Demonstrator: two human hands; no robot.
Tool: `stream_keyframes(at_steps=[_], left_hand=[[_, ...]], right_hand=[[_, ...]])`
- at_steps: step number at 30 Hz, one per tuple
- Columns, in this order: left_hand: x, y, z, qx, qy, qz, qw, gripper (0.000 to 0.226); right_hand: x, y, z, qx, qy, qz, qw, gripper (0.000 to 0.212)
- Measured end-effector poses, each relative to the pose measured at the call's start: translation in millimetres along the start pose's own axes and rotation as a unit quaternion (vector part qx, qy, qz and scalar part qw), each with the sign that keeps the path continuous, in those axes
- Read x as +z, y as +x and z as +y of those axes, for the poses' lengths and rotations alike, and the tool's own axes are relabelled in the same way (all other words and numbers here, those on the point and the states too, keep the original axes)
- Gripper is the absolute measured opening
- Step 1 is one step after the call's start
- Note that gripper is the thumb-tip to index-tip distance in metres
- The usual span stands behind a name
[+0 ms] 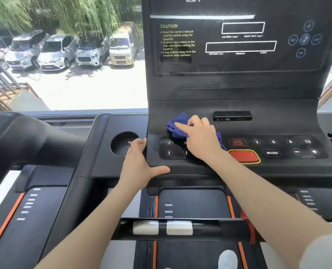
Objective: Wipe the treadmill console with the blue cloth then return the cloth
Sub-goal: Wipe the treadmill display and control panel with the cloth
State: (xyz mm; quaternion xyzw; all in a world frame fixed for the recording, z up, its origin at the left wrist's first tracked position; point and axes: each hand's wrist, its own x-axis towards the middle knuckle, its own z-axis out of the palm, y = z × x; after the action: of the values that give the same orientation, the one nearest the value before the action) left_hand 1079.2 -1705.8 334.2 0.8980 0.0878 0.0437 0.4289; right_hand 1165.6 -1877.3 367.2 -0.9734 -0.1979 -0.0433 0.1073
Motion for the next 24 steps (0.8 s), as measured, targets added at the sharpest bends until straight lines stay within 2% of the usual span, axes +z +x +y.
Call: stream_keyframes(at_steps=[2, 4, 7, 10, 12, 14, 15, 17, 19, 21, 24], left_hand=[[-1.1, -0.8, 2.9, 0.008, 0.009, 0.001, 1.000, 0.104], [-0.5, -0.7, 3.7, 0.011, 0.020, 0.006, 1.000, 0.103], [-0.4, -1.3, 5.5, 0.017, 0.043, 0.006, 0.999, 0.096], [-0.9, -0.4, 6.0, 0.010, 0.036, -0.003, 0.999, 0.101], [-1.8, 0.0, 5.9, 0.012, 0.039, -0.009, 0.999, 0.107], [-2.9, -1.2, 8.4, 0.016, 0.044, -0.014, 0.999, 0.108], [-3.2, -1.6, 9.9, 0.018, 0.044, -0.015, 0.999, 0.107], [-3.8, -2.2, 13.6, 0.019, 0.048, -0.016, 0.999, 0.101], [-4.1, -2.1, 15.0, 0.023, 0.062, -0.017, 0.998, 0.096], [-3.2, -1.0, 15.1, 0.038, 0.074, -0.011, 0.996, 0.090], [-1.6, -3.4, 17.4, 0.053, 0.142, -0.007, 0.988, 0.101]], right_hand=[[2.5, 8.4, -11.0, 0.076, -0.010, 0.035, 0.996, 0.052], [9.7, -1.9, -36.7, 0.103, -0.014, 0.054, 0.993, 0.047], [17.8, -36.1, -69.9, 0.034, -0.012, 0.054, 0.998, 0.042], [12.9, -52.6, -51.8, -0.047, -0.013, 0.055, 0.997, 0.040], [7.4, -42.4, -16.3, -0.003, -0.024, 0.040, 0.999, 0.041], [-0.3, -27.7, 15.1, 0.099, -0.057, 0.064, 0.991, 0.044], [-1.9, -23.2, 20.2, 0.139, -0.067, 0.076, 0.985, 0.045], [3.4, -21.2, 7.4, 0.164, -0.066, 0.085, 0.981, 0.045], [13.7, -30.3, -22.2, 0.119, -0.042, 0.101, 0.987, 0.040], [21.8, -45.7, -49.1, 0.039, -0.038, 0.098, 0.994, 0.038], [24.3, -62.1, -54.1, -0.053, -0.010, 0.112, 0.992, 0.044]])
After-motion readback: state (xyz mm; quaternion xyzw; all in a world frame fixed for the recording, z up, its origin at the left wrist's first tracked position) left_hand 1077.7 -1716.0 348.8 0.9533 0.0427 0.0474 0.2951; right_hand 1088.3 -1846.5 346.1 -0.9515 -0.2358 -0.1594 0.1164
